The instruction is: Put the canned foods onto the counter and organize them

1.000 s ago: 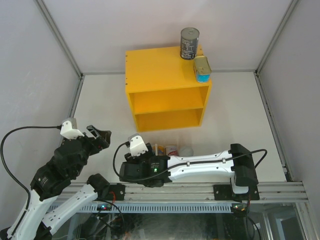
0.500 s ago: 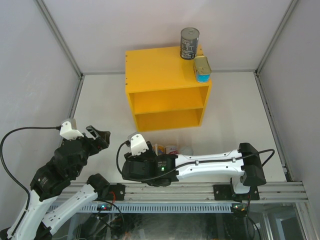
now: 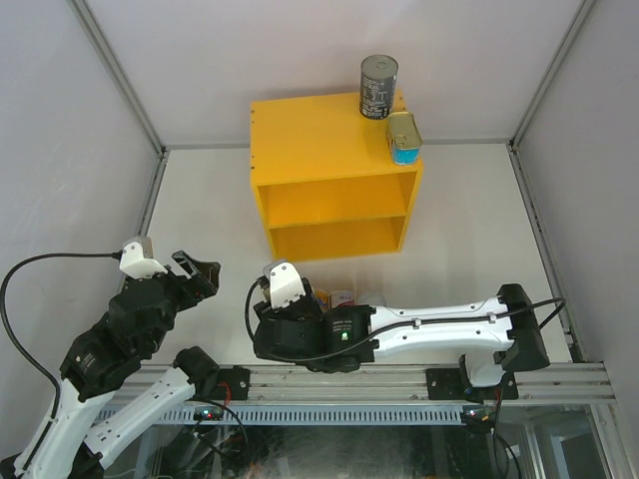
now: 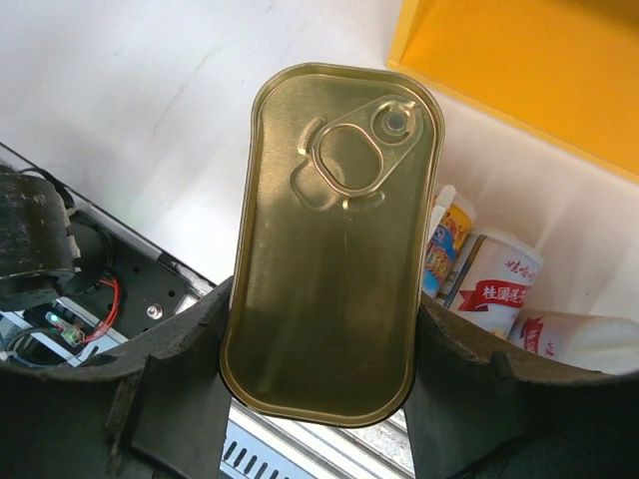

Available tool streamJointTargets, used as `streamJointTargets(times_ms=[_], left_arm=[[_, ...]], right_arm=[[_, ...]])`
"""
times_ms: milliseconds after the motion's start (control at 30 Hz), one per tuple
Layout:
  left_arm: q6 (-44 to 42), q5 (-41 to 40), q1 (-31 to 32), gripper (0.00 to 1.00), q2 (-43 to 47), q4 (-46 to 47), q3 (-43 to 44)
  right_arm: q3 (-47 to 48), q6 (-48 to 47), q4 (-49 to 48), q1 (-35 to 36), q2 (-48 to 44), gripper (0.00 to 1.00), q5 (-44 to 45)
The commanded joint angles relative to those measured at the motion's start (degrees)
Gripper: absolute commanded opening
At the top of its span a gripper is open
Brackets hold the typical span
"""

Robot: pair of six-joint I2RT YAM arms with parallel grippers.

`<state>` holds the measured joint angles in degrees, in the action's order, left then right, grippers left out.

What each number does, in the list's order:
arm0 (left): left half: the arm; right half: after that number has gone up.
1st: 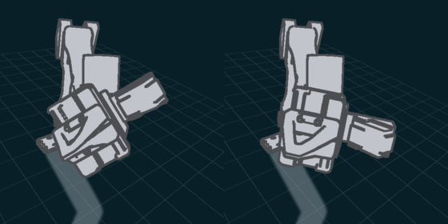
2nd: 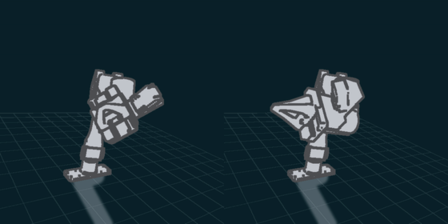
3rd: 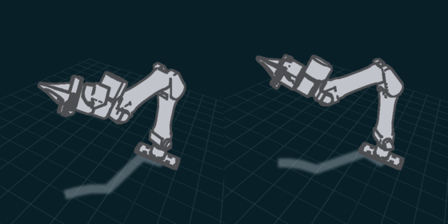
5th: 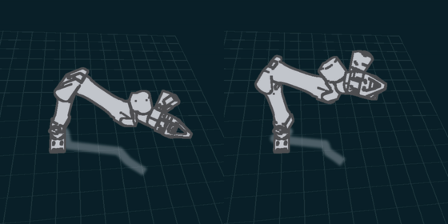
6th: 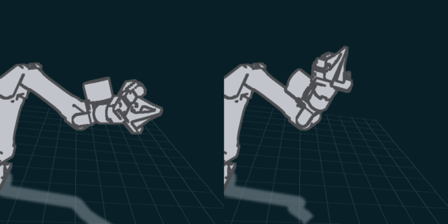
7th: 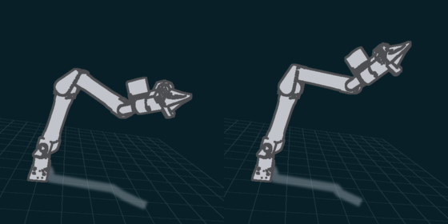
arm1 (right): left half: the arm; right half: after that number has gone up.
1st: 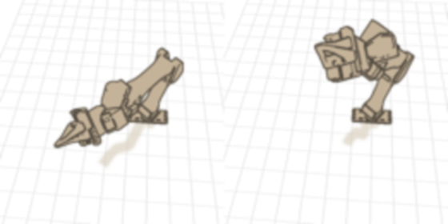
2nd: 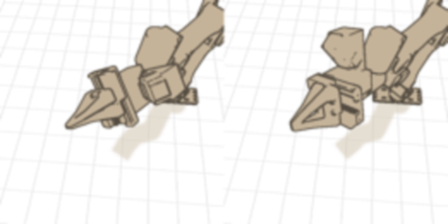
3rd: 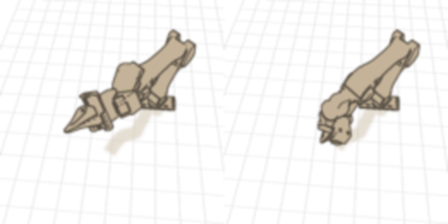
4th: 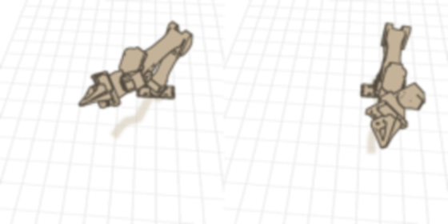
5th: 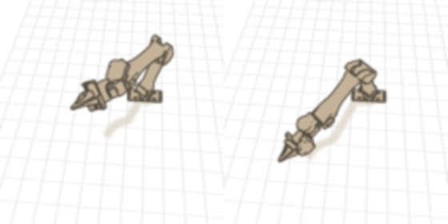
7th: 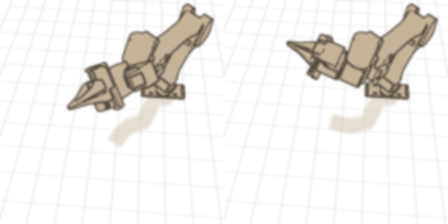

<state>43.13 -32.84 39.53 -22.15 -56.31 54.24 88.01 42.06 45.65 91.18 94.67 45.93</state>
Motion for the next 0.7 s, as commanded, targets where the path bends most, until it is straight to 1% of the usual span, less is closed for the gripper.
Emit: streamJointTargets(times_ms=[0,267,367,500,667], left_arm=[[0.9,-0.5,0.2,0.89,-0.4,0.9,2.9],[1.2,0.3,0.2,0.89,-0.9,2.4,2.5],[1.3,0.8,0.2,0.89,-0.5,3.6,1.6],[1.4,1.7,0.2,0.89,-0.3,4.6,1.0],[0.8,2.5,0.2,0.89,-0.7,6.7,1.0]], right_arm=[[3.1,-1.7,-1.1,0.3,-6.0,0.0,5.0],[7.0,-3.4,3.5,-0.7,-10.6,0.0,8.2],[9.5,-6.0,4.8,-1.4,-11.5,0.0,9.1],[13.7,-7.2,8.4,-3.8,-11.7,0.0,10.1],[16.8,-10.6,8.8,-8.3,-13.0,0.0,9.8]])
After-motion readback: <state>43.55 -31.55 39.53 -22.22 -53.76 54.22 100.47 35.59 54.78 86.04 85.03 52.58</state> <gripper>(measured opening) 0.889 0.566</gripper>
